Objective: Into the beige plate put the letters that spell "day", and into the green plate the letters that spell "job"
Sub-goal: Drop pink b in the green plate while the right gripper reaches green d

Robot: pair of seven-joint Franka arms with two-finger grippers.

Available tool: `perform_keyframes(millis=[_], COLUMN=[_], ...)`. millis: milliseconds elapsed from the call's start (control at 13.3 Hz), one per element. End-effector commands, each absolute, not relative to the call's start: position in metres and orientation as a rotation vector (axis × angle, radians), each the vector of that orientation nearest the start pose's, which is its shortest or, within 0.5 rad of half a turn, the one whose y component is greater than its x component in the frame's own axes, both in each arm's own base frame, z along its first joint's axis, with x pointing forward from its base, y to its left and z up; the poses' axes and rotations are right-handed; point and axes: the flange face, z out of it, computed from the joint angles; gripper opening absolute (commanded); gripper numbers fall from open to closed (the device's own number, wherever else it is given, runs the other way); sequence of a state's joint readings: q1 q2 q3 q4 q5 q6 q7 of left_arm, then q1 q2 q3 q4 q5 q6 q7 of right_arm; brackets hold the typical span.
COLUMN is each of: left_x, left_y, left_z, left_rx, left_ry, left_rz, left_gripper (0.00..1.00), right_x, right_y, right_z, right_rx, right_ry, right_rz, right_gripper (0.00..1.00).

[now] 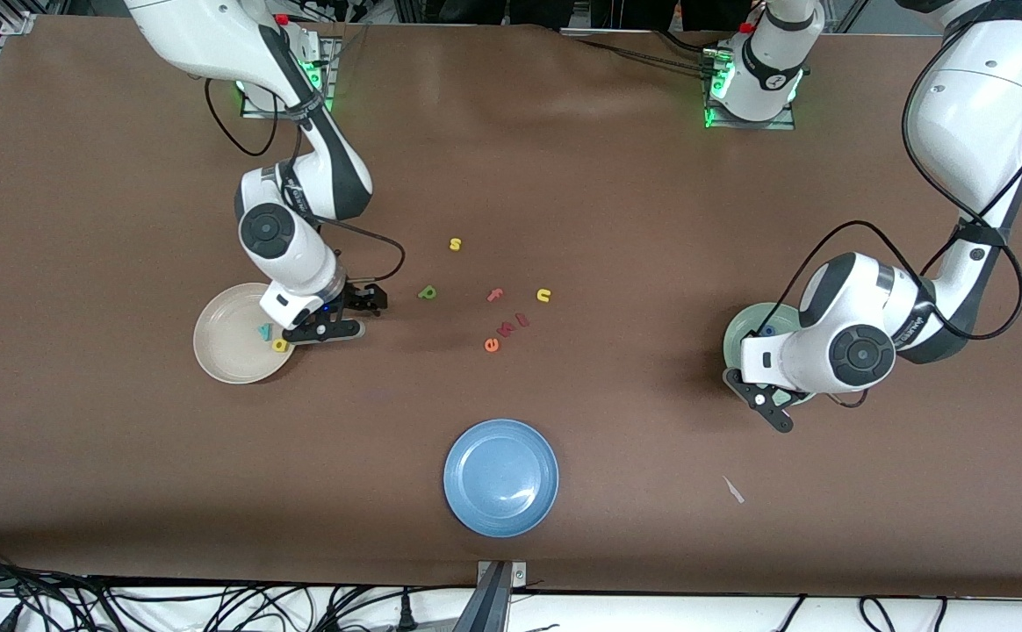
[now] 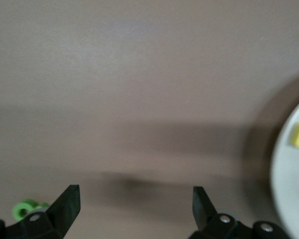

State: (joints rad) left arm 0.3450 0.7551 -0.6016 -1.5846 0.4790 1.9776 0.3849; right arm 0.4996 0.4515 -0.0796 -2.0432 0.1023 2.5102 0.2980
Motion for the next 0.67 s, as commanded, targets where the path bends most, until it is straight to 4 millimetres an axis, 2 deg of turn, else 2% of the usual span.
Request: perform_keyframes(millis=[0, 150, 450, 599], left_x=[0.649, 0.643, 0.637, 0.633], left_y=[-0.078, -0.077, -0.078, -0.079], left_z=[0.228, 0.216, 0.206, 0.201], left_rx=[-2.840, -2.849, -2.841, -2.823], left_ry=[1.285, 1.298, 1.319, 1.335], left_rz=[0.258, 0.242, 0.242, 0.261], left_gripper=[0.09, 0.08, 0.08, 0.08], right_x=[0.534, 0.527, 0.511, 0.505], right_y=[0.268, 0.286, 0.328, 0.338], right_z=[0.223, 0.221, 0.213, 0.206], right_rx=[-3.086, -3.079, -3.045, -3.021], right_ry=[0.081, 0.187, 0.440, 0.565], right_rz=[-0.038, -0.038, -0.045, -0.047], right_gripper=[1.00, 1.00, 1.00, 1.00])
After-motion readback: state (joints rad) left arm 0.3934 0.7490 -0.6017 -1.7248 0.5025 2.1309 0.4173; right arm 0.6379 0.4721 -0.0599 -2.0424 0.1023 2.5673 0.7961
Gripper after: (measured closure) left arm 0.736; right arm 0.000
